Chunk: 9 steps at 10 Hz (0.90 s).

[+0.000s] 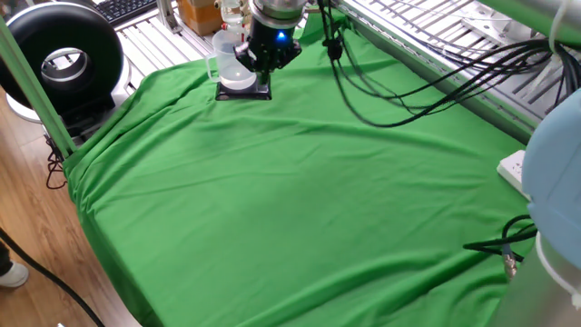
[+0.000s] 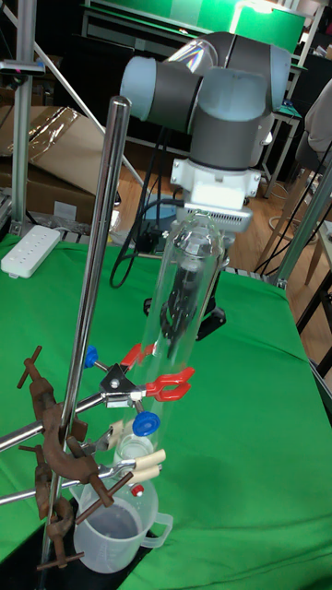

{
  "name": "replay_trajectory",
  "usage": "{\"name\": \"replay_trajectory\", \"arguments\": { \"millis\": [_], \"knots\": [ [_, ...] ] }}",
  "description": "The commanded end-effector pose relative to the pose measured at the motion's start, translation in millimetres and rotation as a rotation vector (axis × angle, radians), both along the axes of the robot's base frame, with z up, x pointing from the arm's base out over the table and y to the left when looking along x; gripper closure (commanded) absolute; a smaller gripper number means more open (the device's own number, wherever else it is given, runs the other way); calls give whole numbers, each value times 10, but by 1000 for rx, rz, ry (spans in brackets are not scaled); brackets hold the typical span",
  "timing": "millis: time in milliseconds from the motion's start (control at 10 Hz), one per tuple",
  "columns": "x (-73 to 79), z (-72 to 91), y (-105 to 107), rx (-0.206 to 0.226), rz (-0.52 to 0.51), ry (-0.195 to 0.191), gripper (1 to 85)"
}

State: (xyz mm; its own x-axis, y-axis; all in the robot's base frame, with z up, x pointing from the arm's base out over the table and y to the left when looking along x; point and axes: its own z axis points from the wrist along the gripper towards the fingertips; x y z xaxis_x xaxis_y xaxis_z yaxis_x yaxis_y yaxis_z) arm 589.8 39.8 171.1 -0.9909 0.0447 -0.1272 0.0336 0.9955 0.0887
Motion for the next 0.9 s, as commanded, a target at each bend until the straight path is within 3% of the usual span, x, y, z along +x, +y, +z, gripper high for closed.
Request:
{"name": "replay_trajectory", "arguments": {
  "millis": [0,200,400,600,800],
  "knots": [
    [63,141,67,8,8,-58,843],
    [152,105,162,31,32,-69,843],
    [92,74,193,43,5,-31,843],
    [70,92,250,84,-33,-12,843],
    [74,100,229,67,-45,-11,843]
  ]
}}
